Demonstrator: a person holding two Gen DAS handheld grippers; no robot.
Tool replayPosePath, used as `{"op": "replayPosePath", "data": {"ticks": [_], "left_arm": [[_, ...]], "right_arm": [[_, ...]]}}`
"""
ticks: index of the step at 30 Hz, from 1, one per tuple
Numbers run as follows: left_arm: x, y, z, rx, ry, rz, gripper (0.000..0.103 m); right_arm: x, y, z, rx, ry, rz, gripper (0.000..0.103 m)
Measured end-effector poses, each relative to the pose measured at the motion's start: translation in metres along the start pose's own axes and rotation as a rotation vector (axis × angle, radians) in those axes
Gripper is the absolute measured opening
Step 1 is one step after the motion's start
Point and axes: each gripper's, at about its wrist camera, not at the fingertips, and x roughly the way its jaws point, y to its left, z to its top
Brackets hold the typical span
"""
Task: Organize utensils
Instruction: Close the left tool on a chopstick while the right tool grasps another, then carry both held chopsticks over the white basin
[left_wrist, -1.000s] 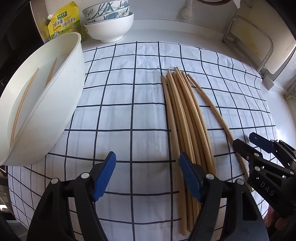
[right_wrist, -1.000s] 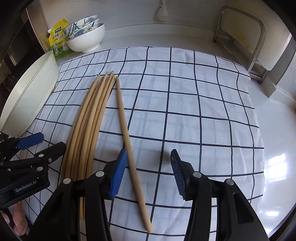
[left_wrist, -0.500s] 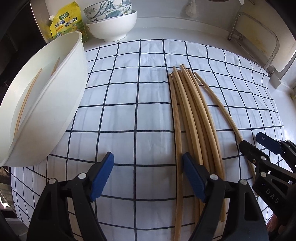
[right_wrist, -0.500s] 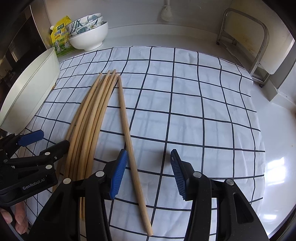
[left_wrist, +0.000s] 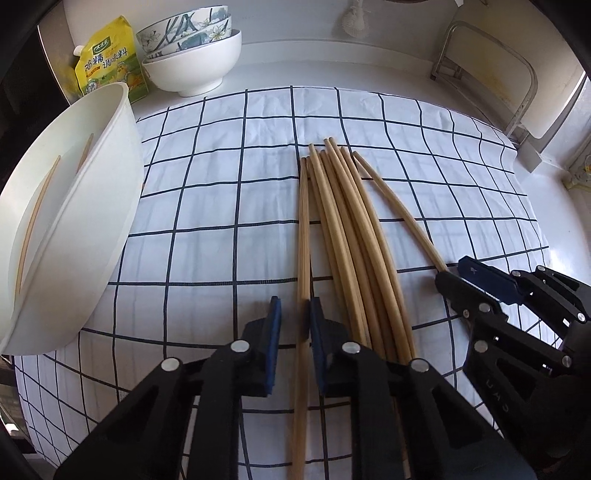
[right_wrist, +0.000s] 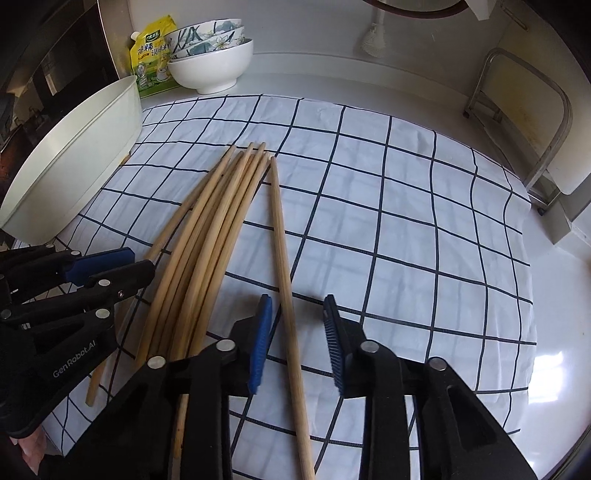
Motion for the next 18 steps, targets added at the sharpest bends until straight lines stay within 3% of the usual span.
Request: {"op": "replayPosePath", "data": {"ticks": [2,10,18], "left_arm": [[0.000,0.001,0.001,-0.006,0.011,-0.017,0.008],[-0.008,0.012,0.003,-0.025,0.038,-0.069,0.007],[-0.058,0.036,0.016,-0.039,-0.053,-0.069,0.007]], "right_arm": [[0.000,-0.001,0.001,0.015,0.006,0.011,0.007],[-0.013,-0.013,0.002,0.123,0.011,0.069,0.007],[-0.053,0.002,0.026,0.161,-0.066,0.104,0.007]]}}
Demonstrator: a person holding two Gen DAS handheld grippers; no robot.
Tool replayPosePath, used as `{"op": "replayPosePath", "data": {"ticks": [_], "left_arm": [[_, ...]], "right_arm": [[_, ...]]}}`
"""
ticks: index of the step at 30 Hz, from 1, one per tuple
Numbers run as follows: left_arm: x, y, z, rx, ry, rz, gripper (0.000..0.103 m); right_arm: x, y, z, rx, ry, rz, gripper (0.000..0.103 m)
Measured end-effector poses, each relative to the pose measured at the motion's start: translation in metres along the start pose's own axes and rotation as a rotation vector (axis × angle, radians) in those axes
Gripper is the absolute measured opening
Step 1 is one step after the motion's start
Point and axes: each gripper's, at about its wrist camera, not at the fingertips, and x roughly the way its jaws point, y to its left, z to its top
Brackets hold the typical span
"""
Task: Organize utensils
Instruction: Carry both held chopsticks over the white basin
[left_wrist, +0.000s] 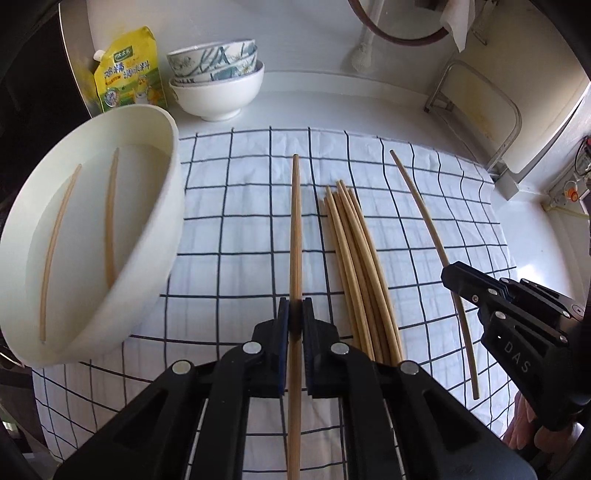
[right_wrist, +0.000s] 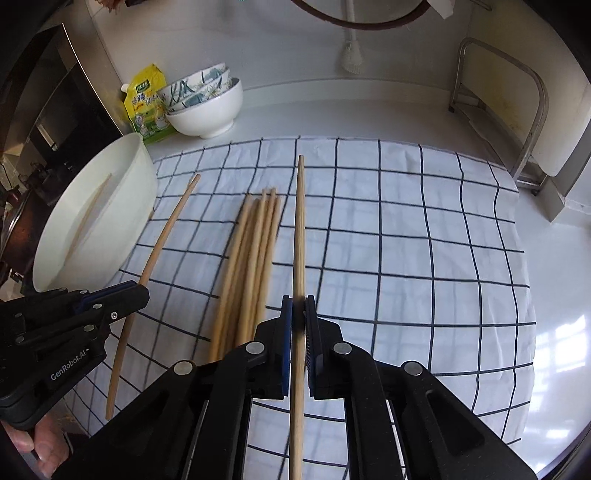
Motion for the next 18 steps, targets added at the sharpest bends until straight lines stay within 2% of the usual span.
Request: {"op": "replayPosePath", "data": {"ticks": [4,11,14,18], "left_arm": [[-0.029,0.029,0.014,-0.015,-0.053,-0.003,0.007],[-0.064,0.109,0.034,-0.077,-0.107,0.062,0.007],[-0.068,0.149,0.042,-0.106,-0.123,0.099,0.007],[-0.059,0.197,0.048,-0.149,-0.105,0.123,0.008]], "right_arm": [[-0.013,0.032,0.020,-0.018,-0.045,0.030,0.007],[-0.005,0.112,0.064,-0.074,-0.084,0.110,0.007],[0.008,0.151,0.083,-0.109,-0.077,0.139,0.007],[0.032,0.198,0.097,-0.157,-0.038,0.162,0.007]]}}
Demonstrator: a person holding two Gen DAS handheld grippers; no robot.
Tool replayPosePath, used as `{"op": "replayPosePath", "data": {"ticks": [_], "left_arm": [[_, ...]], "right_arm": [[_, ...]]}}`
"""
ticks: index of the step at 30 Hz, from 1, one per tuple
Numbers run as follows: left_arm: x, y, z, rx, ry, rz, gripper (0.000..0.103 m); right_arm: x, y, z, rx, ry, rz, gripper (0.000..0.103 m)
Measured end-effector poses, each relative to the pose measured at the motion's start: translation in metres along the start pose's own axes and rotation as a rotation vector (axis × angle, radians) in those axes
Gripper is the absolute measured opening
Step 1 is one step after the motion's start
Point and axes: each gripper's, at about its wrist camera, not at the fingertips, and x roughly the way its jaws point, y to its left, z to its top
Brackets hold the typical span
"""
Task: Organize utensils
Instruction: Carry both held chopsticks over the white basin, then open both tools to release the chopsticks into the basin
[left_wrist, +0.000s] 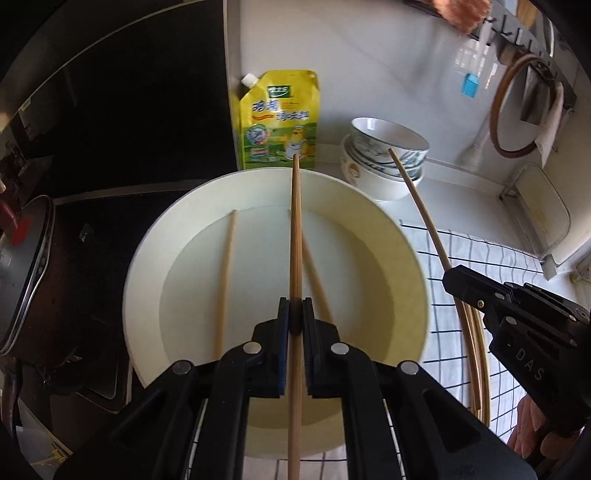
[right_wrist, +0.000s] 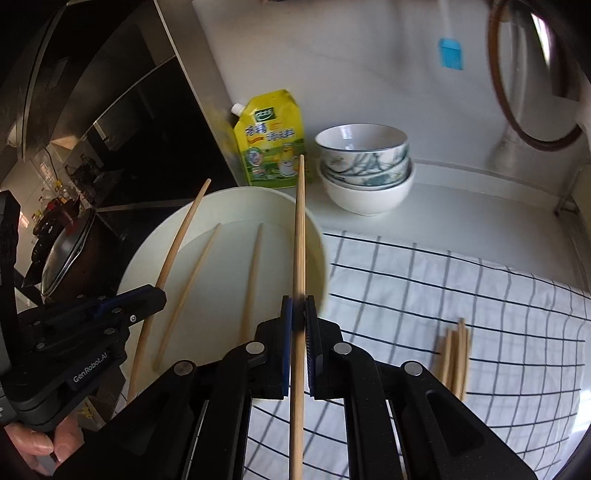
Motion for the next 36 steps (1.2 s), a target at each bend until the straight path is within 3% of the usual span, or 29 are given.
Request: {"op": "replayPosePath", "data": {"ticks": [5,11,21,23,24,26,28,36], "left_arm": [[0.026,0.034,0.004,-0.031,0.038,0.007,0.008],[0.056,0.051,0.005,-0.027,0.086,-0.003,0.008],[0.072,0.060,0.008,-0.039,0.122,0.004,0.009],[0.070,0.061,0.008,-0.045,0.116,0.003,0.017],[0.068,0.061,0.008,-0.045,0.112,0.008,0.020],[0.065,0.062,0.009,-0.045,0.097,0.016,0.039],[0.058,0.062,0.008,-0.046,0.079,0.017,0.047],[0.041,0.063,-0.002,-0.048,0.068,0.015,0.048]], "right_arm": [[0.049,0.034,0.013,-0.013,0.083,0.018,0.007],[0.084,0.048,0.012,-0.003,0.151,0.001,0.007],[0.094,0.041,0.007,0.032,0.166,-0.046,0.009],[0.088,0.040,0.008,0.033,0.145,-0.060,0.020],[0.085,0.039,0.008,0.032,0.137,-0.064,0.020],[0.081,0.039,0.008,0.034,0.128,-0.065,0.020],[0.078,0.039,0.007,0.039,0.121,-0.067,0.020],[0.063,0.040,-0.004,0.046,0.112,-0.066,0.020]]}}
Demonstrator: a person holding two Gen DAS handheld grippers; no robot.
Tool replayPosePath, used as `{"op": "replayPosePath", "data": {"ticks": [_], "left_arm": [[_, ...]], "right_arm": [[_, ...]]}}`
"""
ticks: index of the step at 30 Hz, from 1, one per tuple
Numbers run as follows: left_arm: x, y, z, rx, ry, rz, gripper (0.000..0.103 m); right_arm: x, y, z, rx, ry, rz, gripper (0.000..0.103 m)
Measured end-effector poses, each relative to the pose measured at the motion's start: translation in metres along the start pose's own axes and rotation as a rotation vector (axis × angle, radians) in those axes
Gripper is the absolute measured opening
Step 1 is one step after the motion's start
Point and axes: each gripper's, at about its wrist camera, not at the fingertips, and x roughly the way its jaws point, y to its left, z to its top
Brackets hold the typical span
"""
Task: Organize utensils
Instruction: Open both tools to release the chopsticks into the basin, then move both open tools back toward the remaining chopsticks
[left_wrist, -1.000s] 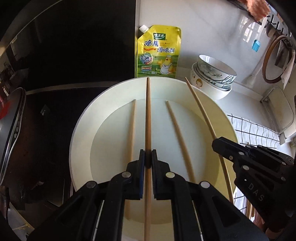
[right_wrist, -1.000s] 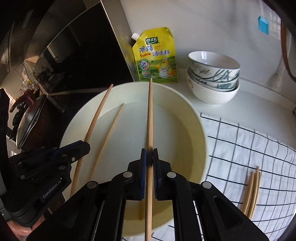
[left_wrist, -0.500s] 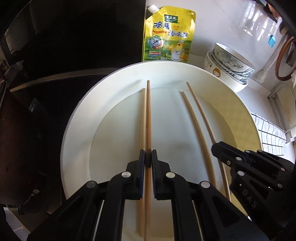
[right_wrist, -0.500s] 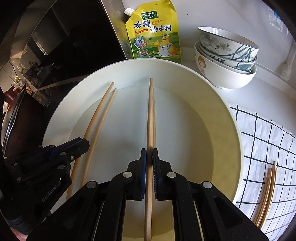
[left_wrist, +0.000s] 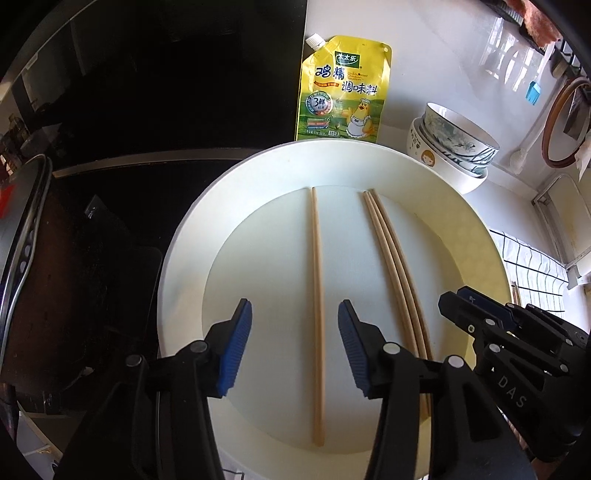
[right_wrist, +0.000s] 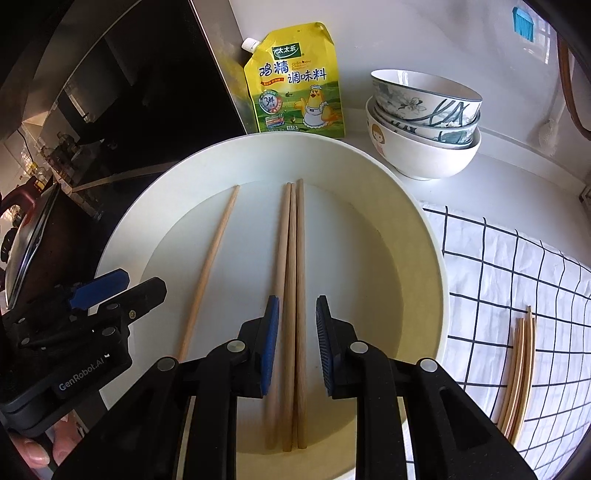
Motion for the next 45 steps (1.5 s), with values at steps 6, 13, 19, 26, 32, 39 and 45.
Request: {"op": "replayPosePath", "data": {"ticks": [6,13,19,26,32,39,45], "left_arm": [[-0.011,-0.004,-0.010,0.005,-0.004,-0.007,0.048],[-0.028,-0.013,-0.019,0.013,-0.024,-0.015,0.048],[-0.041,-0.022,-0.026,0.016,-0.039,-0.018,0.048],[-0.050,-0.039,-0.036,0.027,-0.042,-0.030,0.048],[-0.056,-0.061,-0.044,0.049,-0.049,-0.042,0.057],[-0.058,-0.098,-0.055,0.092,-0.040,-0.070,0.057],[-0.056,-0.137,-0.066,0.142,-0.021,-0.103,0.057]], "right_arm": [[-0.014,-0.003,-0.012,0.012,-0.016,-0.009,0.022],[-0.034,-0.008,-0.024,0.017,-0.038,-0.017,0.025],[-0.050,-0.017,-0.036,0.023,-0.050,-0.027,0.025],[-0.069,-0.037,-0.052,0.036,-0.063,-0.045,0.026],[-0.086,-0.062,-0.069,0.059,-0.076,-0.063,0.028],[-0.103,-0.106,-0.090,0.112,-0.076,-0.108,0.029],[-0.116,-0.149,-0.112,0.173,-0.067,-0.152,0.030]]}}
